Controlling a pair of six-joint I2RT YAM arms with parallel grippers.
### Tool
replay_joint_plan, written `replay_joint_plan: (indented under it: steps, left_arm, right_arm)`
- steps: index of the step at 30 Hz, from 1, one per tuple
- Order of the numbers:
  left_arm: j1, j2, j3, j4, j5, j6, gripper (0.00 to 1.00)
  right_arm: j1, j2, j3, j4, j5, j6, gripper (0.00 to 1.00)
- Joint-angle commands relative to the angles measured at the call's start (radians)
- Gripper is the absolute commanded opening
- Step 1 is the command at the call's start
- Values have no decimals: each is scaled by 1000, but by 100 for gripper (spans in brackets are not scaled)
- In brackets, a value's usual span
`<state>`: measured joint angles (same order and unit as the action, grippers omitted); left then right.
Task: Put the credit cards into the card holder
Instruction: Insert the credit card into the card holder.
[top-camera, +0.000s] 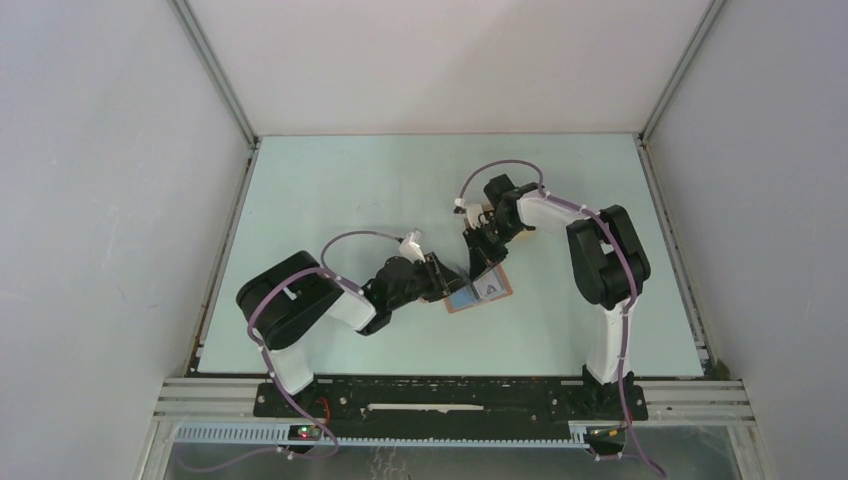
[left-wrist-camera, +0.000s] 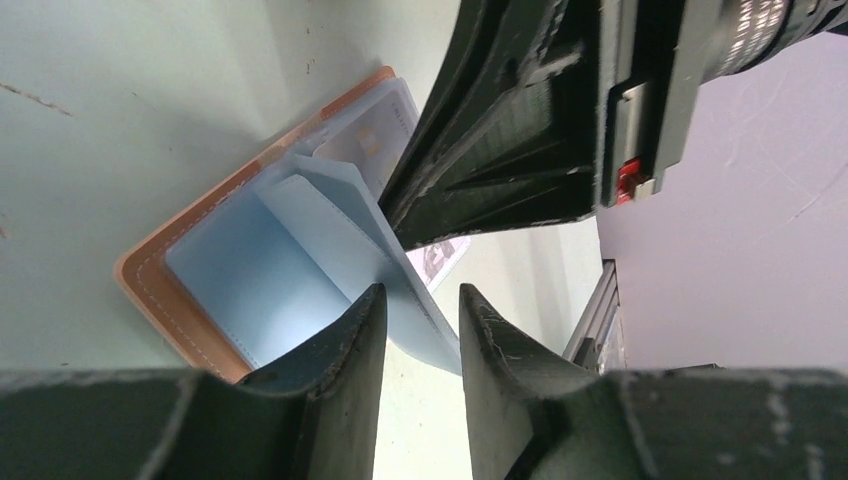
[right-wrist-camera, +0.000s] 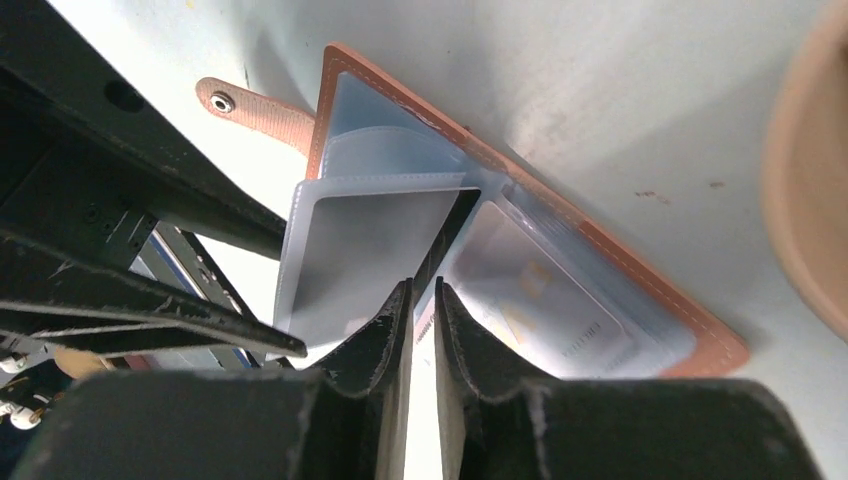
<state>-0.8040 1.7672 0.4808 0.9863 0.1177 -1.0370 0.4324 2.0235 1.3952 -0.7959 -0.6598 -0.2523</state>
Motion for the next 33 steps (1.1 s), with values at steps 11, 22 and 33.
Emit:
replay_joint_plan:
  steps: [11, 22, 33]
  left_arm:
    - [13, 21, 111, -102, 16, 64, 36]
    - [19, 10, 149, -182, 14, 71, 38]
    - [26, 30, 160, -161, 38, 77, 38]
  right_arm:
    - [-120, -158, 7, -23, -117, -28, 24]
    - [-119, -342, -73, 17, -218, -171, 30]
    - [-119, -888, -516, 475, -253, -387, 75]
